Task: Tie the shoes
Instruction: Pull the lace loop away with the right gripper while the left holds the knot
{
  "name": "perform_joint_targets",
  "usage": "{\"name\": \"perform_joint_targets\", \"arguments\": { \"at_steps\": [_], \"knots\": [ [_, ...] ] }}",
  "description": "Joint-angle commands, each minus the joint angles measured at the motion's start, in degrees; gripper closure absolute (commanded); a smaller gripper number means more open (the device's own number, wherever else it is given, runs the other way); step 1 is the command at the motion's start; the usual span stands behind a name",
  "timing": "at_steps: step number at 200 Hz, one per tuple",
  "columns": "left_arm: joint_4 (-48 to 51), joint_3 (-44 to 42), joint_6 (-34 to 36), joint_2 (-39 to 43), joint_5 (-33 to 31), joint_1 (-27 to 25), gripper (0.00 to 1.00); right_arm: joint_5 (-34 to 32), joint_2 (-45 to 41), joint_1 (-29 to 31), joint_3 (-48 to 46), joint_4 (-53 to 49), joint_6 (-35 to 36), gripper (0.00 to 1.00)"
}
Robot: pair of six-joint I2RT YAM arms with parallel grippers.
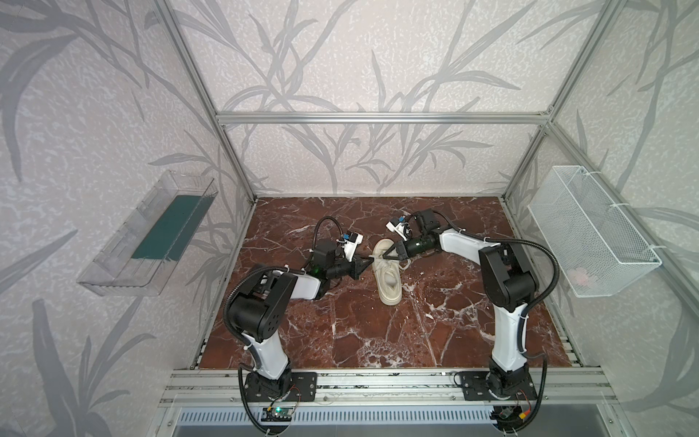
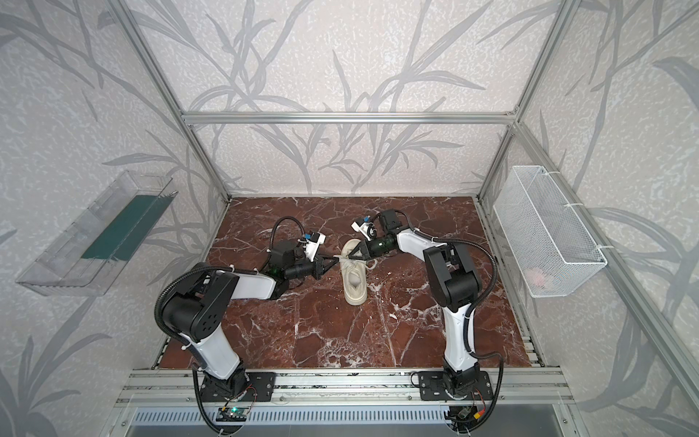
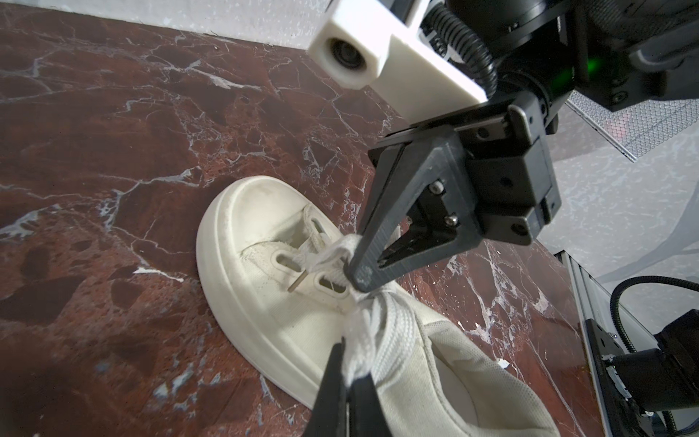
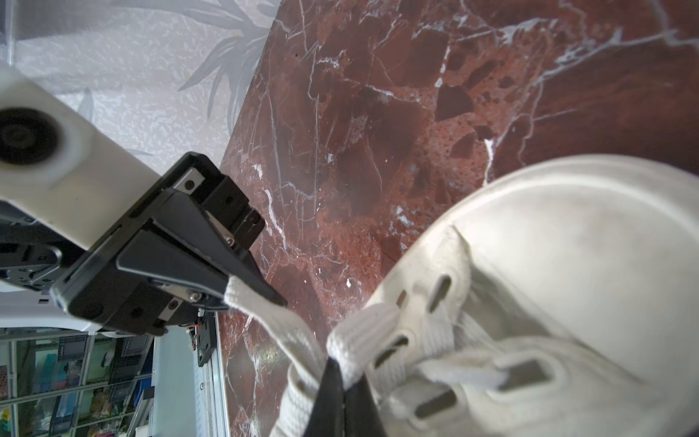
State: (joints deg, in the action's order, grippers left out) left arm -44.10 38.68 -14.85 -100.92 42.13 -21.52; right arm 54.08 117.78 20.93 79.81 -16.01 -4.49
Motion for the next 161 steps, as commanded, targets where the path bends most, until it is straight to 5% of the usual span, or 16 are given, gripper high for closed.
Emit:
{"name": "perform_joint_targets", "arguments": {
  "at_steps": [1,161],
  "knots": [
    [1.37,1.99,1.43,1.08,0.37,0.4,1.0,0.43,-3.56,-1.85,-1.85,1.37,0.26,1.0],
    [8.19,3.06,5.42,2.46,-0.01,1.61,1.0,-0.75,-10.28,-9.93,-10.94,2.06,2.35,1.0]
  ]
}}
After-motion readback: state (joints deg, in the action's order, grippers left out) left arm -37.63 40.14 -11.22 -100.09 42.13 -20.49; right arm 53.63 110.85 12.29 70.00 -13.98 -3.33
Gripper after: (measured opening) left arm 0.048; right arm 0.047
